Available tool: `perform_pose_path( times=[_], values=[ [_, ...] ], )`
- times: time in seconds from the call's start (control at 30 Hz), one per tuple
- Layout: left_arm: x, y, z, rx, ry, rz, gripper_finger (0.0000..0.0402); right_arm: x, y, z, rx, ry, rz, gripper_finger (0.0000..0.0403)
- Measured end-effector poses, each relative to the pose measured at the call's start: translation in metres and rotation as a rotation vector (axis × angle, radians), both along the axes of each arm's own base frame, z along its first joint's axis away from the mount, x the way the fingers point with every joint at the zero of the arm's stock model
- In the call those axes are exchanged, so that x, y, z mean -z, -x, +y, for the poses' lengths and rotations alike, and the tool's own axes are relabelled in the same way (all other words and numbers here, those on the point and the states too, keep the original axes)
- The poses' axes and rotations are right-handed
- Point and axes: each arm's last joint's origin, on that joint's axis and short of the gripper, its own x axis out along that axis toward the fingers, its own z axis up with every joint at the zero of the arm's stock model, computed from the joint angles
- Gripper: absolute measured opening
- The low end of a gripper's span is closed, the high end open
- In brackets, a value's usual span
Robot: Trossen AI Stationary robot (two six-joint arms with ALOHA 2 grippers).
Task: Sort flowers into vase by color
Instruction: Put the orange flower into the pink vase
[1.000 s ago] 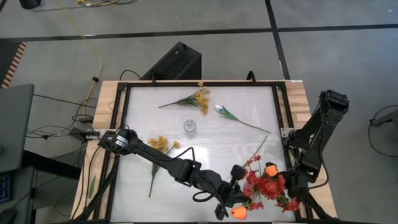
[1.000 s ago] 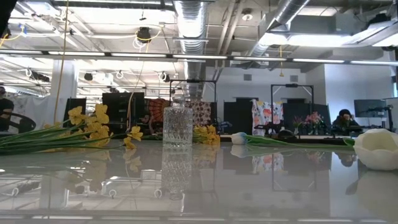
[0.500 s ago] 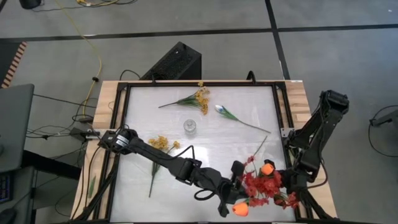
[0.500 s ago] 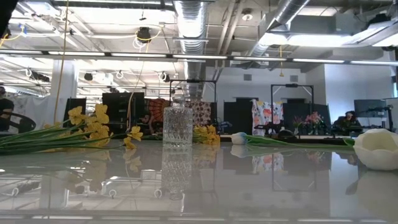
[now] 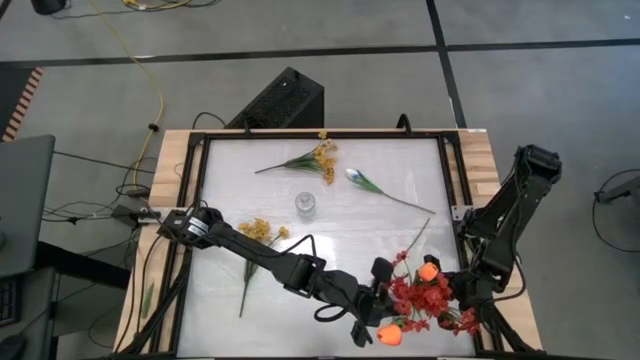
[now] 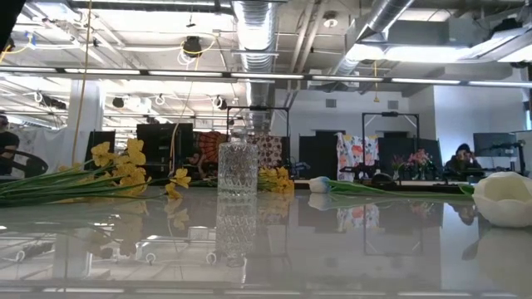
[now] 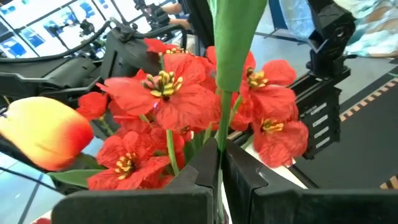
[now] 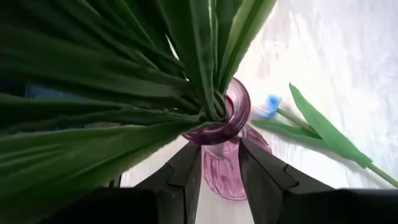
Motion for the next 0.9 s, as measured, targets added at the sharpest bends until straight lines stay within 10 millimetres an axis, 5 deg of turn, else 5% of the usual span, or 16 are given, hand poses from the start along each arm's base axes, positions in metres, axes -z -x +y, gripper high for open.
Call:
perform_pose_path(
  times=[0.9],
  values=[
    [0.009, 0.001, 0.002, 0.003, -0.079, 0.08, 0.0, -0.003, -0.014, -0.006, 0.083, -0.04, -0.038, 0.0133]
  ],
)
